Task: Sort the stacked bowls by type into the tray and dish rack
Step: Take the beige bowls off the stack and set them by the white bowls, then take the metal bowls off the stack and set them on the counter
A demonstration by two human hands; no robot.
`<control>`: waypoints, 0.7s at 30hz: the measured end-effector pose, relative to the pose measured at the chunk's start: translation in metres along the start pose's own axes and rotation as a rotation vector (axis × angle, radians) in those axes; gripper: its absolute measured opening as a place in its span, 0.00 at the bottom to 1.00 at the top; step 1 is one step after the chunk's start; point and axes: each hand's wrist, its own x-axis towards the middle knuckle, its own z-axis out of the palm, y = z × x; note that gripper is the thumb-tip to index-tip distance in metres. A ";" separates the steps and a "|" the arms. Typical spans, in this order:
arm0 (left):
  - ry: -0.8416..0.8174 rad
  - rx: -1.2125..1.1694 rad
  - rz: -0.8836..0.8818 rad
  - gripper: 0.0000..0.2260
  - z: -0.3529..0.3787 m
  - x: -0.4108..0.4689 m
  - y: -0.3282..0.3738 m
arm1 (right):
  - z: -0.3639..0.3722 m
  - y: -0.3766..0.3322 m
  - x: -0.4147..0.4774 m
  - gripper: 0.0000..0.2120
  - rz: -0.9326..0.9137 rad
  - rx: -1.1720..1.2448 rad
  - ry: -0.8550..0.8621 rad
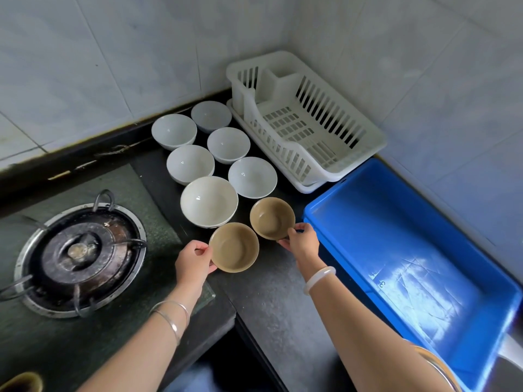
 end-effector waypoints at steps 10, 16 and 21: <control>0.003 0.032 0.054 0.04 -0.002 -0.002 0.001 | 0.001 0.003 0.000 0.12 -0.002 0.000 -0.068; -0.002 0.234 0.178 0.11 -0.004 -0.006 0.002 | -0.004 0.003 -0.009 0.17 -0.017 -0.045 -0.119; 0.012 0.450 0.291 0.16 -0.003 -0.023 0.007 | -0.021 0.004 -0.025 0.15 -0.074 -0.113 -0.116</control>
